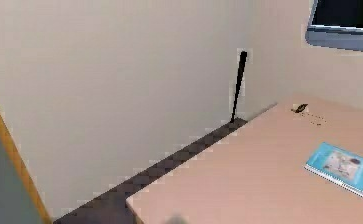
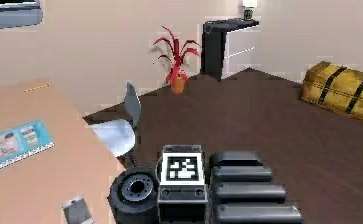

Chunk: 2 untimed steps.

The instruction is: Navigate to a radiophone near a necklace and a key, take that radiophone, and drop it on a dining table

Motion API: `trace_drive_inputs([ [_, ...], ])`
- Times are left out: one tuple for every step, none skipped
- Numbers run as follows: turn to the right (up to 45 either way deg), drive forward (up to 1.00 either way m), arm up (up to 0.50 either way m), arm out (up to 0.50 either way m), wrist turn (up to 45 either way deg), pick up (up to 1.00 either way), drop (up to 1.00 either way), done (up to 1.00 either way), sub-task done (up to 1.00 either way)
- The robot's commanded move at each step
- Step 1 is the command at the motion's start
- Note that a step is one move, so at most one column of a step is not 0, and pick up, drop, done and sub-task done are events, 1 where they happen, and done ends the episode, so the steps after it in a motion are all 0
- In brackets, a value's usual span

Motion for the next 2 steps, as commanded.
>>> trace_drive_inputs([
  [45.0, 0.00, 0.00, 0.00, 0.0, 0.00, 0.00, 0.00, 0.00],
  [45.0, 0.00, 0.00, 0.00, 0.0, 0.00, 0.00, 0.00, 0.00],
])
